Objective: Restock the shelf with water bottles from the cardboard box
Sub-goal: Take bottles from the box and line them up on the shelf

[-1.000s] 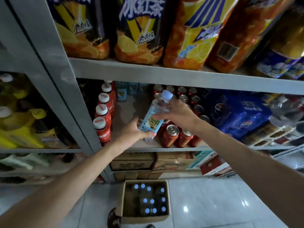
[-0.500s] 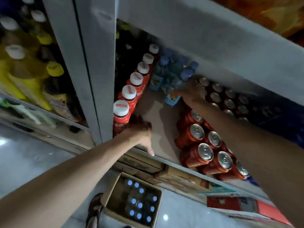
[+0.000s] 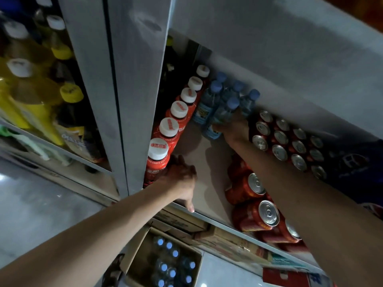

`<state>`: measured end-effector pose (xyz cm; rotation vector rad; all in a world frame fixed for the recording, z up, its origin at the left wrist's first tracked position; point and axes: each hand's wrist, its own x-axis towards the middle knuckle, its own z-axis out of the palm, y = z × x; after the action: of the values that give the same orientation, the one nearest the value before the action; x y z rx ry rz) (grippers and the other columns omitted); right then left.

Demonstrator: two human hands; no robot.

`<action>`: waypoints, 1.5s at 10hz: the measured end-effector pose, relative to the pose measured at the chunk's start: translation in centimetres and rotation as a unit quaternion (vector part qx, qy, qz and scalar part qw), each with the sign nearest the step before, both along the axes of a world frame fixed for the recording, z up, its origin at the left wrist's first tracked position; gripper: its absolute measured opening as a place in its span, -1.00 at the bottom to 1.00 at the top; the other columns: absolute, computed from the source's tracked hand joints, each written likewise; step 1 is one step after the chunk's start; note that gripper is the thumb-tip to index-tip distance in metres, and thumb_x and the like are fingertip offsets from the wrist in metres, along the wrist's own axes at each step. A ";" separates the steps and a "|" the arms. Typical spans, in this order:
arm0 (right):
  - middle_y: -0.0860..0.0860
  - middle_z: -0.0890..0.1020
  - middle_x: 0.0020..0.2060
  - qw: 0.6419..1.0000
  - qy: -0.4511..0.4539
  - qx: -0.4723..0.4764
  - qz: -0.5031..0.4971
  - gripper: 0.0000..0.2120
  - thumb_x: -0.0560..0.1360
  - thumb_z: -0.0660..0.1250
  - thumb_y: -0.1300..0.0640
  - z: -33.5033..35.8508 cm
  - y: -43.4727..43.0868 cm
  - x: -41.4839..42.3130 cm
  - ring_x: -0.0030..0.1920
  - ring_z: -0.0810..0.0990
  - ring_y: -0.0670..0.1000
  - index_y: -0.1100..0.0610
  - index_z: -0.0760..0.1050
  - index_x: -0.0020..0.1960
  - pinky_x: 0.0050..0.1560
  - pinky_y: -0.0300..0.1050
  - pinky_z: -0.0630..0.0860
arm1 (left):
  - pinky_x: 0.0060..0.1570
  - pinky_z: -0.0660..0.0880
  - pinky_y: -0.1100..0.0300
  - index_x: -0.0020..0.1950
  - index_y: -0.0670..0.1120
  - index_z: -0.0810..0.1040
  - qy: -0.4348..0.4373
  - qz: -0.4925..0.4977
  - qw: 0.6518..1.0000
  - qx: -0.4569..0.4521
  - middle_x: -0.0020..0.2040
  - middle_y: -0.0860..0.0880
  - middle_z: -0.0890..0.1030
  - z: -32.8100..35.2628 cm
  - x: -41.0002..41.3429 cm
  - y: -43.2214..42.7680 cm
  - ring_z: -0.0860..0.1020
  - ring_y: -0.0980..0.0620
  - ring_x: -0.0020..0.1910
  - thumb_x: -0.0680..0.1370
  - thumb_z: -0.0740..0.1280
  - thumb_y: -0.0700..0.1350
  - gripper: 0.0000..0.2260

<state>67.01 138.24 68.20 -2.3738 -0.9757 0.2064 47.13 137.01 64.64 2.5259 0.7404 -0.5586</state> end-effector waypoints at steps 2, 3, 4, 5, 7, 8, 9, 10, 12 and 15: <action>0.11 0.54 0.28 1.000 -0.019 0.009 0.013 -0.37 0.41 0.48 0.11 -0.4 1.3 0.9 0.27 0.52 0.13 0.13 0.30 0.40 0.25 -0.03 0.47 | 0.32 0.33 -0.22 0.47 -0.19 0.22 0.009 -0.008 1.000 0.001 0.46 -0.27 0.24 0.1 -0.1 -0.2 0.29 -0.33 0.39 0.24 0.57 0.15 -0.04; 0.14 0.50 0.32 1.000 -0.020 0.000 0.011 -0.34 0.43 0.47 0.16 -0.3 2.1 1.4 0.32 0.48 0.14 0.16 0.26 0.44 0.27 -0.02 0.43 | 0.37 0.27 -0.19 0.49 -0.22 0.21 0.008 -0.009 1.000 0.005 0.48 -0.28 0.20 0.5 -0.4 -0.4 0.24 -0.32 0.43 0.31 0.55 0.08 -0.11; 0.19 0.46 0.35 0.999 -0.043 0.006 0.012 -0.38 0.49 0.40 0.19 -1.0 2.0 1.3 0.33 0.46 0.18 0.22 0.21 0.46 0.28 0.02 0.43 | 0.37 0.27 -0.19 0.49 -0.20 0.21 0.011 -0.007 1.000 -0.014 0.48 -0.28 0.22 0.7 -0.5 -0.5 0.24 -0.31 0.43 0.34 0.54 0.03 -0.14; 0.22 0.44 0.34 0.997 -0.067 0.013 0.021 -0.42 0.53 0.35 0.20 -1.5 1.8 1.2 0.33 0.45 0.20 0.24 0.20 0.46 0.29 0.06 0.43 | 0.37 0.27 -0.18 0.49 -0.19 0.22 0.030 -0.014 0.999 -0.020 0.47 -0.30 0.25 0.8 -0.3 -0.4 0.26 -0.31 0.43 0.34 0.54 0.05 -0.15; 0.26 0.38 0.37 0.996 -0.080 0.019 0.017 -0.29 0.53 0.37 0.16 -2.0 2.0 1.7 0.36 0.40 0.23 0.26 0.05 0.52 0.37 0.10 0.38 | 0.44 0.07 -0.26 0.54 -0.21 0.07 0.075 -0.057 0.991 0.098 0.49 -0.35 0.17 1.1 0.7 -0.4 0.12 -0.41 0.47 0.26 0.50 0.30 0.08; 0.21 0.36 0.41 0.997 -0.075 0.017 0.007 -0.23 0.53 0.37 0.15 -2.0 2.1 1.6 0.38 0.39 0.16 0.25 -0.03 0.55 0.37 -0.02 0.36 | 0.43 0.09 -0.27 0.53 -0.21 0.07 0.070 -0.049 0.992 0.093 0.48 -0.36 0.17 1.0 0.7 -0.4 0.12 -0.41 0.46 0.25 0.50 0.30 0.08; 0.15 0.36 0.42 0.999 -0.043 0.025 -0.002 -0.19 0.53 0.36 0.05 -2.1 2.6 1.9 0.39 0.40 0.11 0.21 -0.07 0.57 0.36 -0.10 0.36 | 0.43 0.10 -0.29 0.53 -0.19 0.07 0.075 -0.052 0.991 0.103 0.48 -0.39 0.14 0.4 0.7 -0.4 0.11 -0.42 0.45 0.23 0.50 0.32 0.10; 0.12 0.41 0.40 0.999 -0.027 -0.016 -0.007 -0.25 0.51 0.36 -0.04 -1.6 1.7 1.1 0.36 0.42 0.08 0.17 0.07 0.55 0.34 -0.17 0.36 | 0.42 0.17 -0.26 0.54 -0.18 0.04 0.087 -0.040 0.993 0.073 0.50 -0.38 0.11 0.1 0.8 -0.2 0.11 -0.41 0.47 0.26 0.51 0.28 0.08; 0.12 0.64 0.12 0.999 -0.004 0.041 0.029 -0.64 0.42 0.42 0.14 2.0 -5.2 -2.8 0.13 0.61 0.09 0.13 0.54 0.20 0.09 -0.09 0.55 | 0.38 0.31 -0.06 0.51 -0.11 0.23 0.075 -0.035 0.996 0.035 0.46 -0.28 0.30 0.6 -0.1 -0.2 0.32 -0.28 0.40 0.27 0.48 0.30 -0.05; -0.13 0.61 -0.24 0.985 0.143 -0.015 0.090 -0.87 0.44 0.39 0.27 1.8 -26.3 -13.9 -0.22 0.55 -0.36 0.09 0.63 -0.05 -0.19 -0.53 0.38 | 0.18 0.40 0.12 0.24 0.00 0.50 -0.161 -0.114 0.975 0.101 0.21 0.03 0.52 1.3 -4.9 -7.4 0.46 0.01 0.22 0.55 0.29 -0.11 -0.74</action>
<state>53.10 111.92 69.98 -2.2017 -1.0491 0.6168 42.24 129.64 65.94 2.8158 0.4065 -0.1387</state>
